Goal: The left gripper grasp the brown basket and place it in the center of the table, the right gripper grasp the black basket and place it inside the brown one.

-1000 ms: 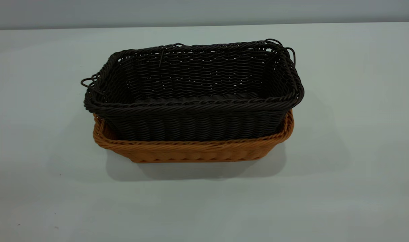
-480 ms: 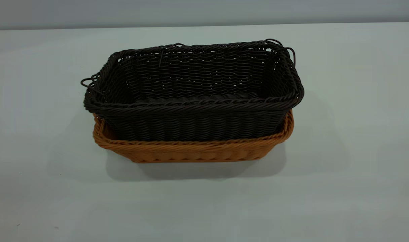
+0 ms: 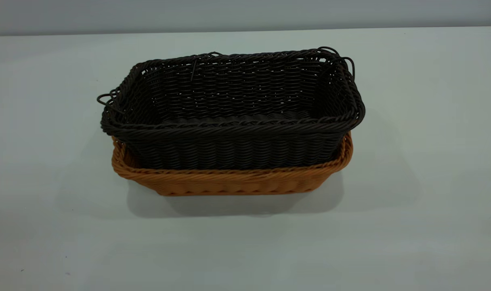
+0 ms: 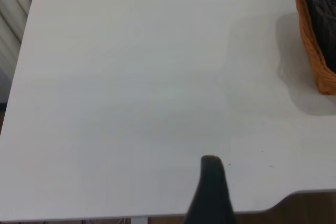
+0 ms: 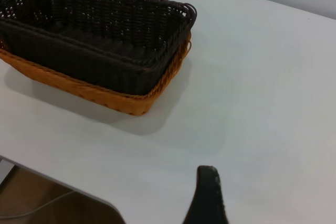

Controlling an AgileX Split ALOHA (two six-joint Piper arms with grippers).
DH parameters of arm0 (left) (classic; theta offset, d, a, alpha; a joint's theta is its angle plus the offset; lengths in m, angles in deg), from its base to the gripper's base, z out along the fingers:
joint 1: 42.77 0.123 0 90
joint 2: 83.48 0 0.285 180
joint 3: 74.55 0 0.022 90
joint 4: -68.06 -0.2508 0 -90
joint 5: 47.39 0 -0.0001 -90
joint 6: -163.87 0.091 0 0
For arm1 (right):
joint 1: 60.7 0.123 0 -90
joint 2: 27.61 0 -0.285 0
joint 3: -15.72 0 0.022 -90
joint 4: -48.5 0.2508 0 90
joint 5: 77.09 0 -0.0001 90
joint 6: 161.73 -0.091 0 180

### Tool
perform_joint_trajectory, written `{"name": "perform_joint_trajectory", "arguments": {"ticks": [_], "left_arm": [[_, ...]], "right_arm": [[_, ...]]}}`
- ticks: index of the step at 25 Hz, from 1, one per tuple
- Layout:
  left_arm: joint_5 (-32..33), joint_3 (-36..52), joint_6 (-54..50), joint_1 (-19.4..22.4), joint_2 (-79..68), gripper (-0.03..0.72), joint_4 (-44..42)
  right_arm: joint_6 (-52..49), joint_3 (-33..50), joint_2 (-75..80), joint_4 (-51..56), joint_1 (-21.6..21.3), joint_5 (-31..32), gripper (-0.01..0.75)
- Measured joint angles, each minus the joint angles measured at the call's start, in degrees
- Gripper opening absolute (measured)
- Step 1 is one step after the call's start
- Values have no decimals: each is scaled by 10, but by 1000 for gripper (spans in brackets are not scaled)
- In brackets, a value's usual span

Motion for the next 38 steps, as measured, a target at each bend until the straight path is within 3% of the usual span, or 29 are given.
{"name": "perform_joint_trajectory", "arguments": {"ticks": [9,19,28,38], "left_arm": [[0,0,0,0,0,540,0],[0,0,0,0,0,540,0],[0,0,0,0,0,540,0],[0,0,0,0,0,539,0]], "right_arm": [[0,0,0,1,-9,0,511],[-11,0,0,-10,-97,0,511],[-139,4,0,-102,-103,-11,511],[-151,4,0,-115,-103,-12,511]]}}
